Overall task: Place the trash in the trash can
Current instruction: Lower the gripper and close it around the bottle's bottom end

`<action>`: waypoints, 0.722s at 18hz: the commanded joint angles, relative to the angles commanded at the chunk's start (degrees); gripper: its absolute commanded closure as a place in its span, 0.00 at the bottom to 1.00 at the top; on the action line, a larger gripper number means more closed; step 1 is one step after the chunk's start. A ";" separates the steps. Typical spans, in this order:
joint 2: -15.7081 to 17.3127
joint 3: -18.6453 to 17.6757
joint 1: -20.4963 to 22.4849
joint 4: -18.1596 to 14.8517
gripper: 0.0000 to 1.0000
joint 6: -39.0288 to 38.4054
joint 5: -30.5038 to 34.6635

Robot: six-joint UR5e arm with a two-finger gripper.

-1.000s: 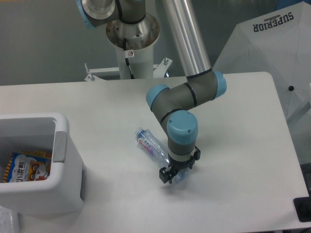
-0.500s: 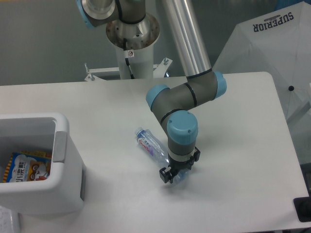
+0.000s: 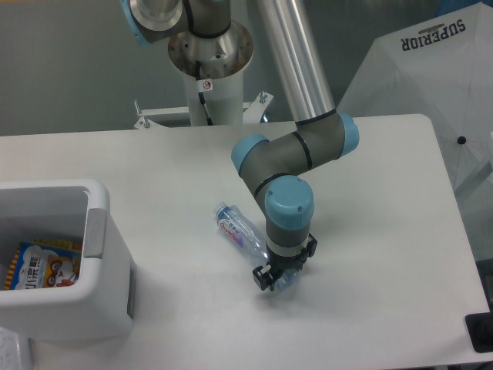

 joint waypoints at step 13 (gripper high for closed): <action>0.00 -0.26 -0.09 0.00 0.37 -0.09 -0.35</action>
